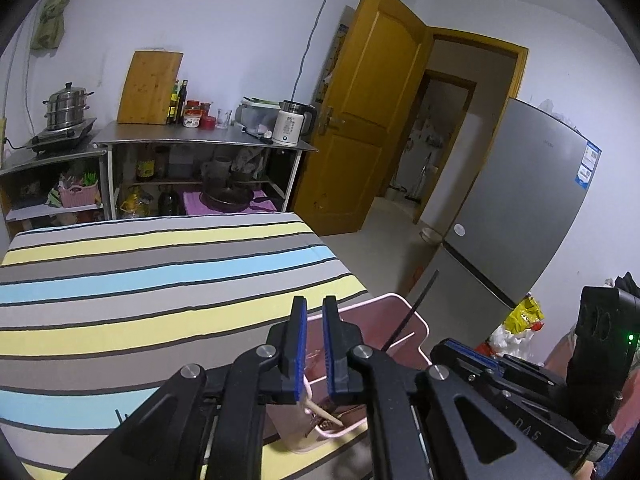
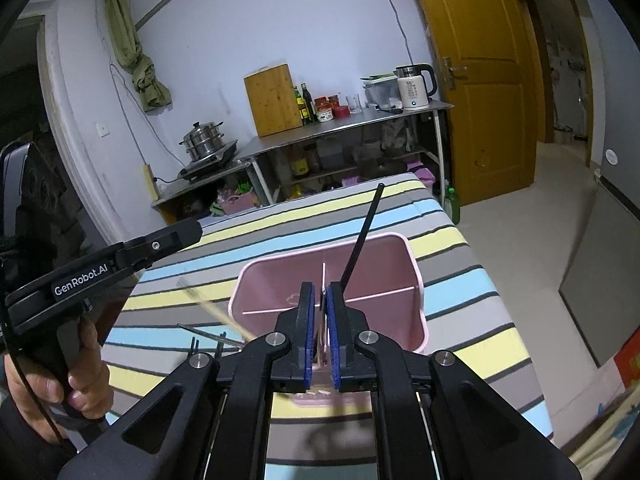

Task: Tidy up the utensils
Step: 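Open the right tool over the holder while the left tool releases its wooden chopstick, then move both open tools back down to the remaining chopsticks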

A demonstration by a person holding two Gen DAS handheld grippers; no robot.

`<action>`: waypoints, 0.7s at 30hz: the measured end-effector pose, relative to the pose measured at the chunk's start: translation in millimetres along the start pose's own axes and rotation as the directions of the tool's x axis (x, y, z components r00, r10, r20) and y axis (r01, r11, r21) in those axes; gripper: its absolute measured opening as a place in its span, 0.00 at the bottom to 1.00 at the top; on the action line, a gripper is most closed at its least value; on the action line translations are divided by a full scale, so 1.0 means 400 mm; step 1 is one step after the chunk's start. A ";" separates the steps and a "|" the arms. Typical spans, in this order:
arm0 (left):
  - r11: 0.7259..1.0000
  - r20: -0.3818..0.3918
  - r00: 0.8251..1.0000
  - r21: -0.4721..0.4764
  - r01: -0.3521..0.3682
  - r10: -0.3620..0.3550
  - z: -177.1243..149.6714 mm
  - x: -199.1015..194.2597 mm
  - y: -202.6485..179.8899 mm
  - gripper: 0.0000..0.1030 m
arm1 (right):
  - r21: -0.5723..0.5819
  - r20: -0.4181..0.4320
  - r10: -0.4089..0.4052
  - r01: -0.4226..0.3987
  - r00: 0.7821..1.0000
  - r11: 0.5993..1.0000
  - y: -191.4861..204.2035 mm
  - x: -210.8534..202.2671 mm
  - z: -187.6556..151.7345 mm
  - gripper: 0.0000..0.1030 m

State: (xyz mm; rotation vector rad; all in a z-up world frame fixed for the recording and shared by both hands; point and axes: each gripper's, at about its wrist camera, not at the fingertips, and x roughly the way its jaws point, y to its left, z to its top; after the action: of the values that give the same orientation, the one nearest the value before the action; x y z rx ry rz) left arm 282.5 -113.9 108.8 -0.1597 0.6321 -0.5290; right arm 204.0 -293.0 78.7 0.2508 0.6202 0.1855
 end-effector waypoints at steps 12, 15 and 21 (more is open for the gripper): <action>0.999 0.072 0.997 -0.001 -0.043 0.043 -0.062 -0.193 0.045 0.13 | -0.004 0.040 0.008 -0.008 0.999 1.000 0.025 -0.097 -0.058 0.16; 0.997 0.078 0.994 -0.007 -0.076 0.076 -0.114 -0.247 0.067 0.13 | -0.024 0.033 0.028 -0.027 0.999 0.999 0.054 -0.115 -0.090 0.16; 0.988 0.046 0.989 -0.063 -0.139 0.142 -0.247 -0.311 0.129 0.22 | -0.050 -0.006 0.089 -0.089 0.996 0.995 0.116 -0.127 -0.169 0.16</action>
State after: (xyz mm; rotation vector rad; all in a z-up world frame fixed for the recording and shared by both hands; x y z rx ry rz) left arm 160.4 -3.9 79.0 -0.1825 0.6053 -0.3695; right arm 118.9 -249.2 67.0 0.2301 0.6074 0.2867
